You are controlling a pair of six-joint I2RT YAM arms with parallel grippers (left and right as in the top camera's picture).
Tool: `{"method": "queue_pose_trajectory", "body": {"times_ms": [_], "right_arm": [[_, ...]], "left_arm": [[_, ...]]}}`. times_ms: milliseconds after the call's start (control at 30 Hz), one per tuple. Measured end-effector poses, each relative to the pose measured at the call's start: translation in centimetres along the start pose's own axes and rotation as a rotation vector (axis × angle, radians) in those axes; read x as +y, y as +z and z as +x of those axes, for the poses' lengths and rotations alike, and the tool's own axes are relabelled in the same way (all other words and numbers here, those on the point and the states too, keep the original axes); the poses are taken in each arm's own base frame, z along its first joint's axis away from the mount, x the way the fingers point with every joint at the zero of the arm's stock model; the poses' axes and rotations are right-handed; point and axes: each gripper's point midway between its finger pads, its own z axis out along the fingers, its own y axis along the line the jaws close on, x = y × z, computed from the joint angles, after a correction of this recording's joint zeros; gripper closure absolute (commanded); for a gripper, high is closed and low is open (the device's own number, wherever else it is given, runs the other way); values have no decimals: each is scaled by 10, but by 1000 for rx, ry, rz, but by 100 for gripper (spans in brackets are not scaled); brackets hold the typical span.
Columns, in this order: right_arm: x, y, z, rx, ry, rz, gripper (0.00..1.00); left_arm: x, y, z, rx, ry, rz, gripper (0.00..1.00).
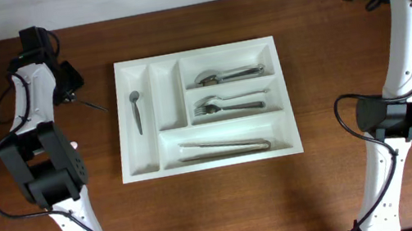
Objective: Pack container
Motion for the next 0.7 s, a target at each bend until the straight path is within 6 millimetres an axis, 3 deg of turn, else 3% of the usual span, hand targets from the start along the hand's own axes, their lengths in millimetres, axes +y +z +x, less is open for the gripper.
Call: {"method": "queue_pose_trajectory", "body": {"times_ms": [700], "right_arm": [[0,0,0,0,-1,0,1]], "left_arm": [[9,1,-15,-43,-32,8,58]]}}
